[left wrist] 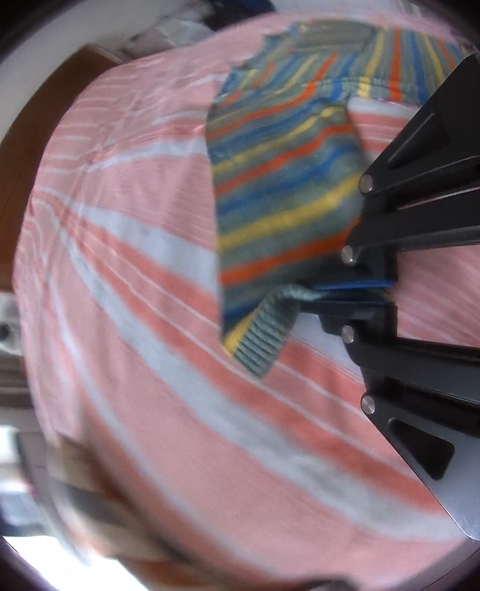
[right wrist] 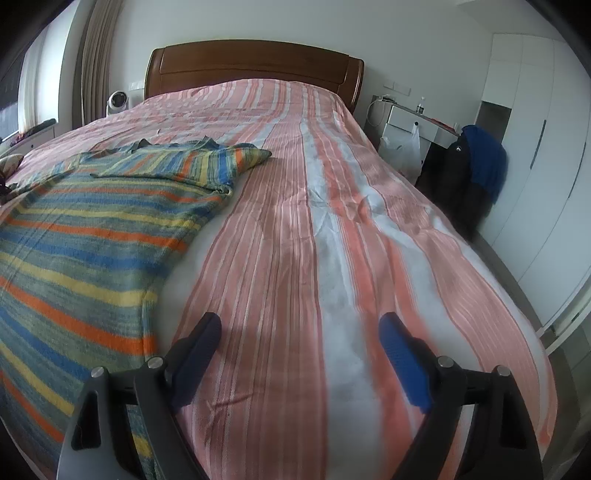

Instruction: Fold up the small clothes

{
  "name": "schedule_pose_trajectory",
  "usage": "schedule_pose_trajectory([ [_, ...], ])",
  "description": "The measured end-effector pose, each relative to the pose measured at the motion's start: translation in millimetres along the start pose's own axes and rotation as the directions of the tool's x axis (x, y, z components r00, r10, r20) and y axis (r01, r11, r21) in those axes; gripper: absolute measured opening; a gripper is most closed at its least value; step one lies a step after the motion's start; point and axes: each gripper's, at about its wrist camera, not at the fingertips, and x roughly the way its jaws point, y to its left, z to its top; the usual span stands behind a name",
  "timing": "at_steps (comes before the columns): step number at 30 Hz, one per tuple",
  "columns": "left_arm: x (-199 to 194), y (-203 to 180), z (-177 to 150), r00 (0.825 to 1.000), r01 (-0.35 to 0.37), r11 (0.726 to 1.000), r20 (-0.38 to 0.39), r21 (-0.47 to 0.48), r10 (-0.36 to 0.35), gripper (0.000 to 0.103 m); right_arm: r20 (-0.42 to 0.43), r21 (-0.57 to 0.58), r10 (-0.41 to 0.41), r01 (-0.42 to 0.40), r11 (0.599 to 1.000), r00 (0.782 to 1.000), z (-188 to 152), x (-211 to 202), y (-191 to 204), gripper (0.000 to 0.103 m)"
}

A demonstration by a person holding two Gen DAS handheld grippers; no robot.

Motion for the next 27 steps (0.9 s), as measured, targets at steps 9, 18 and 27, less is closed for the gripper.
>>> schedule_pose_trajectory([
  [9,-105,-206,24,0.955,0.153,0.899,0.171,0.411,-0.241,0.002,0.018,0.083,0.049,-0.050,0.995,0.999,5,2,-15,0.086],
  [18,-21,-366,-58,0.959,0.274,0.751,-0.111,0.601,-0.261,0.069,0.010,0.148,0.058,-0.059,0.987,0.998,-1,-2,-39,0.086],
  [27,5,-261,-41,0.995,0.081,0.908,0.013,0.410,-0.095,0.098,-0.002,0.226,0.076,-0.074,0.971,0.997,-3,8,-58,0.086],
])
